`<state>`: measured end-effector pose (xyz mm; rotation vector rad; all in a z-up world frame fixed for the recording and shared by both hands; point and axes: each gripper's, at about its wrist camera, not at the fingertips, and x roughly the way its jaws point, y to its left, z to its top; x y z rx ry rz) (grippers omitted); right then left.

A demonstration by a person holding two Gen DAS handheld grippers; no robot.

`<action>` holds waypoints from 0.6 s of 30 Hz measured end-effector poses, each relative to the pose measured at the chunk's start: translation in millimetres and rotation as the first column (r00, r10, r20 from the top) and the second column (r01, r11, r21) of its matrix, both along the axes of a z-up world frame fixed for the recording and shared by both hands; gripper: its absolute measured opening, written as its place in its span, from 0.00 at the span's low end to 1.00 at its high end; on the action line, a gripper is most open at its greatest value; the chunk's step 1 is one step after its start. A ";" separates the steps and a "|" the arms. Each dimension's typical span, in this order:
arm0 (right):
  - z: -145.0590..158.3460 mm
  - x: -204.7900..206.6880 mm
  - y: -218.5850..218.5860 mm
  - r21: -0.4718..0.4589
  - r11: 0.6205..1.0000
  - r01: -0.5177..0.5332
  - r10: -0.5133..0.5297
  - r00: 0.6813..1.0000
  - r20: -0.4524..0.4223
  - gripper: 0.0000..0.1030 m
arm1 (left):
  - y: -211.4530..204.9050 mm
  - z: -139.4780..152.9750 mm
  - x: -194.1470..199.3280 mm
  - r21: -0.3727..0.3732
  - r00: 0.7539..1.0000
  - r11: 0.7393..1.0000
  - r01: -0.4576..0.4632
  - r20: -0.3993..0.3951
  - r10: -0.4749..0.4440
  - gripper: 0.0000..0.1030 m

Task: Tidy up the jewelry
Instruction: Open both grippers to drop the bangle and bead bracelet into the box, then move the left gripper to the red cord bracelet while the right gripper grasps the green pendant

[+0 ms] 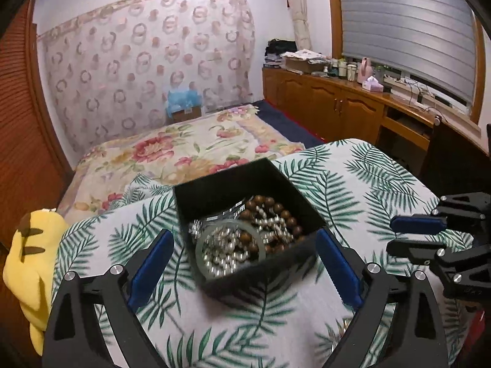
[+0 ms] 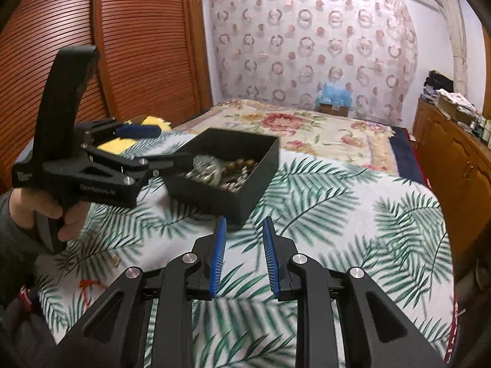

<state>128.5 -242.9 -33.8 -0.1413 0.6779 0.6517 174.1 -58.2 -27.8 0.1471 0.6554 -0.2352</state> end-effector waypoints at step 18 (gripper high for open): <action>-39.7 -46.2 44.5 -0.115 0.981 -0.155 0.142 0.983 -0.114 0.26 | 60.3 -22.7 -84.8 -0.080 0.997 0.995 -0.065 -0.049 0.062 0.92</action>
